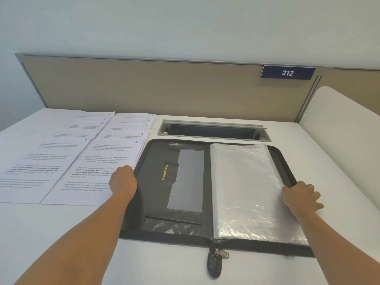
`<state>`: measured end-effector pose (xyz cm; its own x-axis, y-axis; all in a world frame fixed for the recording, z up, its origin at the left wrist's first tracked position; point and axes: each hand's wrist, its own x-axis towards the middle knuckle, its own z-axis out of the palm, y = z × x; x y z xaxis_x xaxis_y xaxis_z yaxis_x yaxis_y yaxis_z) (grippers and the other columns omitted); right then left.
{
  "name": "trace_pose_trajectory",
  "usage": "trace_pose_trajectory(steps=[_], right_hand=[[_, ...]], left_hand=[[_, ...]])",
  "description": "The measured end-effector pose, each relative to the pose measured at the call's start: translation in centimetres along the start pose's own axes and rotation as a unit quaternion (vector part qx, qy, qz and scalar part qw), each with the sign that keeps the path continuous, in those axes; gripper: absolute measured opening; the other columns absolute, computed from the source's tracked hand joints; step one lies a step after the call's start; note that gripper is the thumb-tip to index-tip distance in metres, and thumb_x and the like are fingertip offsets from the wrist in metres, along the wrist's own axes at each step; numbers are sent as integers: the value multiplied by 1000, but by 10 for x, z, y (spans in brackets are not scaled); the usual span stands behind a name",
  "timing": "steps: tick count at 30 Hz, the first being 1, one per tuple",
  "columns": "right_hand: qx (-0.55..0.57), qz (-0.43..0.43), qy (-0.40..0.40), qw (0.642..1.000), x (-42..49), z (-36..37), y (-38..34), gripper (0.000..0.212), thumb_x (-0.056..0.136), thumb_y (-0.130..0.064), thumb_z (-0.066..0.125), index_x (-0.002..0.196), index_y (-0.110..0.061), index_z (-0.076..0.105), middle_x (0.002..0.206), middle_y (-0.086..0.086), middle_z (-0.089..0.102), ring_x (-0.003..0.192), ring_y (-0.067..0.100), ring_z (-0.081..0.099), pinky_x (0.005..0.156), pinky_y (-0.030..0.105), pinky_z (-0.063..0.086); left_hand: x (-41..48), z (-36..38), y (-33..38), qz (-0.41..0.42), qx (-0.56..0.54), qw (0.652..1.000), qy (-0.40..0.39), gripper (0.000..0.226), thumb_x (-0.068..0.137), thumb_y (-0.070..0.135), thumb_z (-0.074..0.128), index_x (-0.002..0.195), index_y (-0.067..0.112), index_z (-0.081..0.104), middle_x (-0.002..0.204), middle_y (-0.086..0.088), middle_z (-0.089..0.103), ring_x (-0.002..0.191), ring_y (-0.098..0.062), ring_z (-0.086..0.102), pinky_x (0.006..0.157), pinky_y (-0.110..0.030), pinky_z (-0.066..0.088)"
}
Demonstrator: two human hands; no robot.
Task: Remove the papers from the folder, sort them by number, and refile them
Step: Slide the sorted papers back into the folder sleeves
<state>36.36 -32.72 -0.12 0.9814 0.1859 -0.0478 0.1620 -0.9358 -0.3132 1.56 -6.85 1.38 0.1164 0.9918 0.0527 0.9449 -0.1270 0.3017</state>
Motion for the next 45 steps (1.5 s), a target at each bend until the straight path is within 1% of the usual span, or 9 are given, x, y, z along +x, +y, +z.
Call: trace_pose_trajectory(steps=[11, 14, 20, 24, 26, 28, 32, 41, 45], right_hand=[[-23, -41, 39, 998, -12, 5, 6, 40, 96, -28, 42, 124, 0, 46, 125, 20, 46, 115, 35, 41, 93, 42, 35], [-28, -47, 46, 997, -12, 7, 8, 38, 97, -28, 41, 123, 0, 46, 125, 19, 47, 114, 35, 41, 92, 42, 35], [-30, -46, 54, 997, -13, 10, 8, 38, 97, -27, 42, 123, 1, 46, 128, 21, 46, 116, 36, 40, 93, 42, 33], [-31, -42, 46, 998, -13, 8, 7, 38, 97, -27, 41, 124, 0, 45, 127, 20, 45, 116, 36, 40, 95, 43, 33], [-27, -37, 40, 998, -13, 7, 7, 39, 96, -27, 42, 124, 0, 45, 127, 20, 46, 116, 36, 40, 96, 44, 32], [-17, -29, 32, 999, -12, 5, 7, 39, 95, -26, 43, 125, 0, 45, 127, 19, 46, 117, 36, 39, 98, 46, 32], [-3, -23, 31, 999, -21, 3, -2, 40, 94, -24, 44, 126, -2, 45, 131, 18, 44, 119, 35, 37, 101, 47, 30], [72, -217, -36, 973, -40, 1, -70, 46, 96, -34, 47, 138, -16, 39, 144, 5, 37, 133, 26, 32, 103, 47, 32], [119, -253, -92, 956, -36, -1, -98, 53, 95, -35, 49, 141, -14, 34, 147, 5, 35, 137, 24, 29, 107, 44, 30]], left_hand=[[0, 5, -1, 44, 19, 999, -4, 29, 83, 2, 56, 60, 8, 39, 70, -12, 56, 67, -29, 55, 57, -29, 37], [1, 5, -4, 30, -9, 1000, 2, 32, 79, 4, 57, 55, 7, 36, 59, -8, 44, 58, -27, 44, 54, -27, 31], [7, -1, -9, -17, -143, 989, 36, 31, 76, 8, 58, 52, 5, 40, 52, -13, 47, 55, -31, 47, 54, -31, 37], [8, -16, 5, -77, -266, 960, 50, 14, 82, 14, 61, 79, 1, 59, 83, -21, 65, 92, -39, 58, 78, -40, 44], [12, -26, 13, -110, -292, 950, 26, 38, 80, 20, 72, 109, -1, 60, 111, -21, 63, 111, -38, 53, 91, -42, 42], [19, -36, 18, -114, -299, 948, -6, 55, 77, 22, 77, 123, -1, 56, 122, -20, 59, 117, -36, 52, 98, -42, 42], [26, -60, 35, -42, -298, 954, 6, 36, 79, 14, 74, 111, 1, 66, 110, -21, 66, 105, -36, 59, 95, -41, 46], [47, -115, 105, 196, -149, 966, 76, 21, 88, 14, 63, 106, 3, 67, 92, -18, 65, 88, -35, 57, 72, -31, 39], [54, -134, 136, 289, -99, 950, 62, 27, 92, 15, 58, 117, 8, 63, 104, -16, 65, 96, -33, 58, 84, -37, 48]])
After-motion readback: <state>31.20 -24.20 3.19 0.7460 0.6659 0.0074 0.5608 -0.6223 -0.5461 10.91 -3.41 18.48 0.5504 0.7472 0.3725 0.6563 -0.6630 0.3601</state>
